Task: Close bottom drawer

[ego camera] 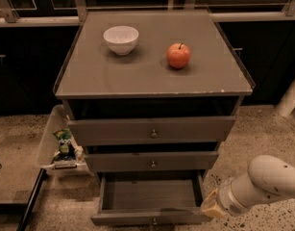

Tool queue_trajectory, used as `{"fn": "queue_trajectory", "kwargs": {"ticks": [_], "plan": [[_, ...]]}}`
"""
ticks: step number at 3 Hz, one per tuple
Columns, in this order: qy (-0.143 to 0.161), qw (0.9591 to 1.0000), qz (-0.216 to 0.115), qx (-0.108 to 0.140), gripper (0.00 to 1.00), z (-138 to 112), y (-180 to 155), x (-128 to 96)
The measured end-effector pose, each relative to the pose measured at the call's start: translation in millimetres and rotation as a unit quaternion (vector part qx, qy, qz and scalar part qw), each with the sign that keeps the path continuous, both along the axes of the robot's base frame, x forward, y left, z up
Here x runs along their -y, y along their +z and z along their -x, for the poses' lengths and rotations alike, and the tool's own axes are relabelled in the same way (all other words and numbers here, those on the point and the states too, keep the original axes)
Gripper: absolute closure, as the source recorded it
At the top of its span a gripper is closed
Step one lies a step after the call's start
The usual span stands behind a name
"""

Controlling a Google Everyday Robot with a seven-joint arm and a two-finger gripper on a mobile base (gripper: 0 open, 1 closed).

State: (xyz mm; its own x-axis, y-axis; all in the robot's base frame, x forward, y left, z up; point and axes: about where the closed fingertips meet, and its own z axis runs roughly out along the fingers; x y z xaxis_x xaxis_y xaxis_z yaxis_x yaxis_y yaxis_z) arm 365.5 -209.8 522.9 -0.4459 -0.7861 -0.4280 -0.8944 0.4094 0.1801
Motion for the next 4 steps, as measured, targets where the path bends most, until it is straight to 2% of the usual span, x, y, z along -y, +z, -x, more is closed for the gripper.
{"fn": "queue_trajectory", "kwargs": {"ticks": [1,2,3,4], "plan": [[0.003,0.9998,-0.005,-0.02,1.0,1.6,-18.2,-3.9],[-0.006,0.9996,-0.016,-0.02,1.0,-18.1,-58.1,0.3],[-0.01,0.9981,-0.056,0.024,1.0,-39.3,-118.0,-2.0],[-0.001,0.9938,-0.087,0.069,1.0,-50.0,-160.1,6.8]]}}
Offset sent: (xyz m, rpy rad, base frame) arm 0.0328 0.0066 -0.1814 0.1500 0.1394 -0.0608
